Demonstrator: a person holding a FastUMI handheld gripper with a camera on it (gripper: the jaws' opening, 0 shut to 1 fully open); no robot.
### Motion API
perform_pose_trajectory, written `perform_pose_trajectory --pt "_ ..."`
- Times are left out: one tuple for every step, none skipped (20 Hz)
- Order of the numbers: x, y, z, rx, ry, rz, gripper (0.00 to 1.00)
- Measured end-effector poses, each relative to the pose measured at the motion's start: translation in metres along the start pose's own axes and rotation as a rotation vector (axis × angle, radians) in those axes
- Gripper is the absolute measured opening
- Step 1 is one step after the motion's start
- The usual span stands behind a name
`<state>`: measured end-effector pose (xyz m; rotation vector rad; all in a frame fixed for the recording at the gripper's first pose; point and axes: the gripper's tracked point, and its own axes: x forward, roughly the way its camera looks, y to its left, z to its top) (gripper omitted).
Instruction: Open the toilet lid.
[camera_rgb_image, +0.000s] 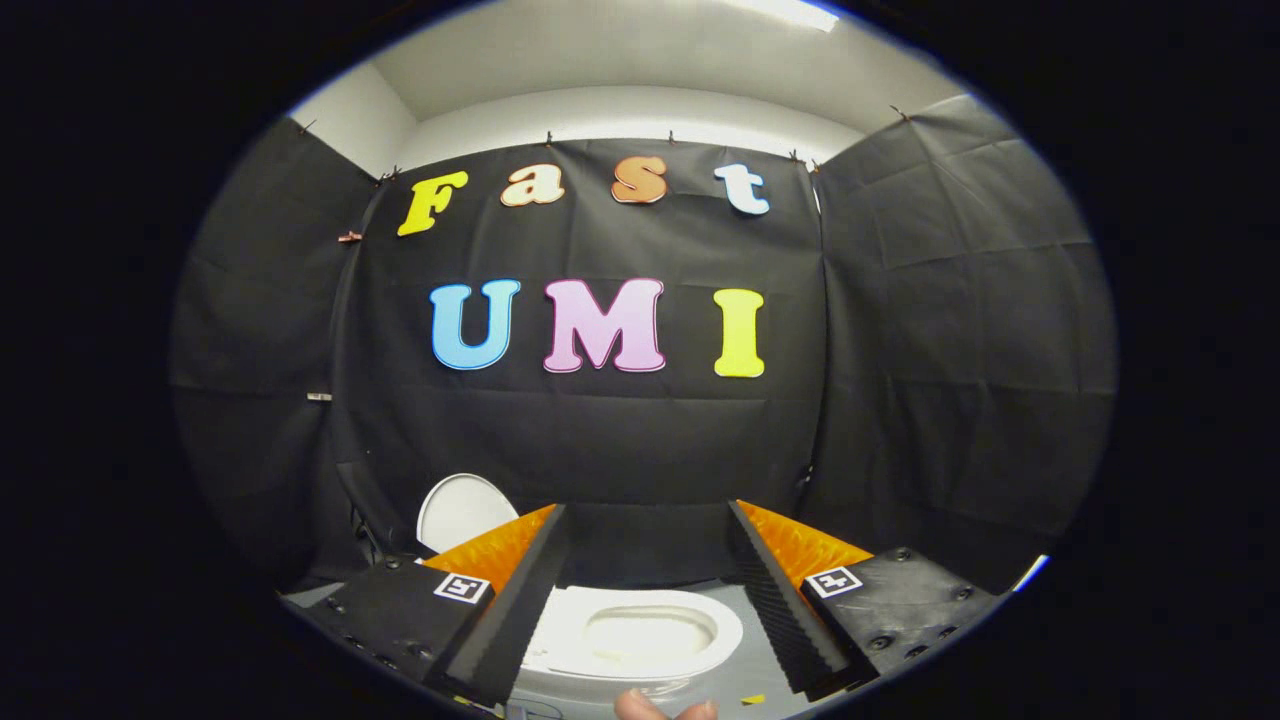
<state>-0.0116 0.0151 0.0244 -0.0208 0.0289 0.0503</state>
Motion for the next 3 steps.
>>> perform_pose_trajectory --pt "-0.0034 -0.0035 0.0058 -0.017 -0.016 -0.014 0.98" --pt "-0.0072 -0.0033 0.0082 -0.024 -0.028 -0.022 0.99" --pt "-0.0101 -0.0001 0.0097 -0.024 -0.030 -0.022 0.98"
